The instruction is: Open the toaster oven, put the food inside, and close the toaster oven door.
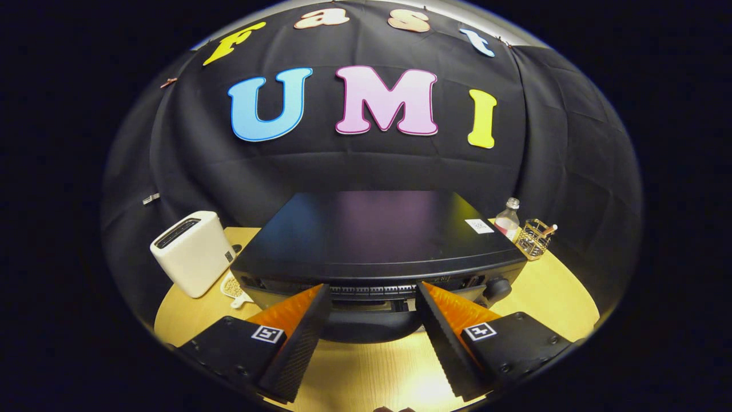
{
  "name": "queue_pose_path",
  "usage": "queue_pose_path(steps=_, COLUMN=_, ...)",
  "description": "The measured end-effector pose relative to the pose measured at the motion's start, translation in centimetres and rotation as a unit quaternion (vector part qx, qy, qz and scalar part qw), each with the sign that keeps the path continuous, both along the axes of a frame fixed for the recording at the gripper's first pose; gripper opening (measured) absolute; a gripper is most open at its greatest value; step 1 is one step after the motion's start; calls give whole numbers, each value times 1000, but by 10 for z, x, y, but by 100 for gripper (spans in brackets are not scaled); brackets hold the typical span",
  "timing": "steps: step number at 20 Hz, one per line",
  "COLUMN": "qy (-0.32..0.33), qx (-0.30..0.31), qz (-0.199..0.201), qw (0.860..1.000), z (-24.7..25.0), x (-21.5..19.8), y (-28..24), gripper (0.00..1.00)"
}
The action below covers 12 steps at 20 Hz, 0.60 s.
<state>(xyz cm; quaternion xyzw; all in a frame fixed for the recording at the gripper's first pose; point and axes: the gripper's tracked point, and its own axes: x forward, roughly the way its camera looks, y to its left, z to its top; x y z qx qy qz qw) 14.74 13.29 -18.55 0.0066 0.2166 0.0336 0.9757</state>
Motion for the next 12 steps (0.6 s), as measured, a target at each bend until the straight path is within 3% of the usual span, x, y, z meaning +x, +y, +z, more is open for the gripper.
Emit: queue_pose_path(steps=12, qy=43, qx=-6, qz=25, qw=999, z=-43, x=-79, y=-5, gripper=98)
